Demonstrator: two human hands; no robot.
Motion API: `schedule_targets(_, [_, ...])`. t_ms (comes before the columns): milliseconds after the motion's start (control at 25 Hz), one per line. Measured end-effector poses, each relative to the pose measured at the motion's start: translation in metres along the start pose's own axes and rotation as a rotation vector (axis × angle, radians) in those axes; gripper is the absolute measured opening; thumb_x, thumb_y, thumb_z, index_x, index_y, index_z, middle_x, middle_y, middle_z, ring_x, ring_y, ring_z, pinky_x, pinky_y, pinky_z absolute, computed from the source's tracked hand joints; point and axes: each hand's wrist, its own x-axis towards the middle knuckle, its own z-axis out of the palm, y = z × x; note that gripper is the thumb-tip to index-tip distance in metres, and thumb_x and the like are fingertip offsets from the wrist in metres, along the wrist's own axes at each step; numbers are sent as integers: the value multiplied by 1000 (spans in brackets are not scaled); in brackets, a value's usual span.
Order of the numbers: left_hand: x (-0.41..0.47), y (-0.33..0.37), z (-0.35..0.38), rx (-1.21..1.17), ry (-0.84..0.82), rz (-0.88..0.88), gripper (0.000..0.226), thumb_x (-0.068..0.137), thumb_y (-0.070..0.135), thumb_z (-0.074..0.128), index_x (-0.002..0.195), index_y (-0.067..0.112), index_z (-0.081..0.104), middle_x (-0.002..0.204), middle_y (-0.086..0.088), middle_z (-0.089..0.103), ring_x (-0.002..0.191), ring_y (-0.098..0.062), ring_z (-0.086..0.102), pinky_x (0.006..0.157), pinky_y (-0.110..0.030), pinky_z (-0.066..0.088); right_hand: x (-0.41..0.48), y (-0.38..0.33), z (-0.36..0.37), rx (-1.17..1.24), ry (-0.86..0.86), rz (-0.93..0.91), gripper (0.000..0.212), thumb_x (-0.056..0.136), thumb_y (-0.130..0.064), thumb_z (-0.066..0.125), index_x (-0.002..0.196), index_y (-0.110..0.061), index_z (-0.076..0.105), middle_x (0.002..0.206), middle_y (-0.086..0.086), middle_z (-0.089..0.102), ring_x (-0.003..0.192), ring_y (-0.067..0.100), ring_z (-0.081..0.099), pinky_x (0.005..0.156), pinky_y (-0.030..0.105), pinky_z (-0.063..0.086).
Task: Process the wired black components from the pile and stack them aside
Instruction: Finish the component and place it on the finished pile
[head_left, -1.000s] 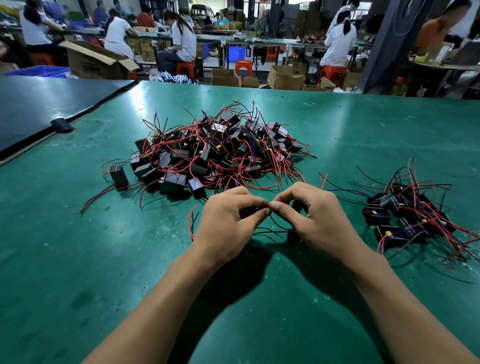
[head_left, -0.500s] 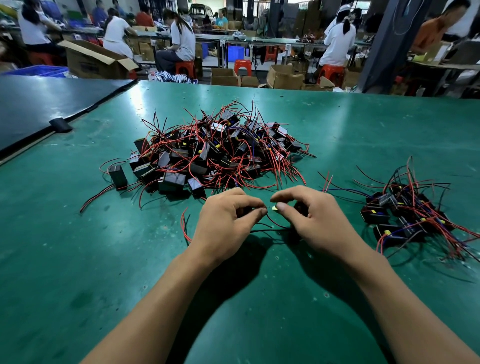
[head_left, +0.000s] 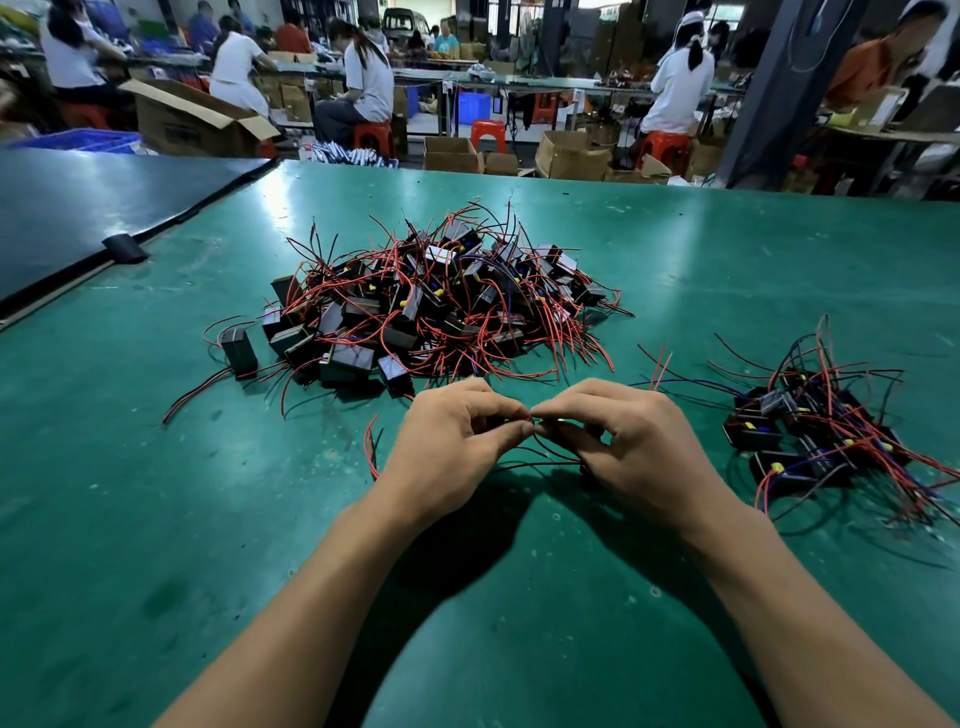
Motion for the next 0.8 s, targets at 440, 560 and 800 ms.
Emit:
schedule_targets(440, [0,-2,-2,-11,-43,-15,6,81,14,78,88,14,79,72,2,60,61,0,49,61,-12,35,0,-2,-1,-2,2,-10,11,92,-23,72,101,-19,77,93,-8,71,71,4,56,62,42,53])
schedule_targets(560, [0,-2,-3,8,-60,-26,7,82,15,77,89,13,79,76,-1,63,62,4,49,62,-7,33,0,-2,-1,-3,-8,-10,10,91,-20,71,100,-20,76,94,-8,71,72,13,61,62,43,53])
schedule_targets(800, [2,-3,-7,19,-116,-29,8,85,17,74,92,15,78,80,0,63,68,0,52,65,-6,32,0,-7,-2,-68,15,-71,14,93,-27,67,98,-19,77,92,-4,71,74,21,67,61,42,54])
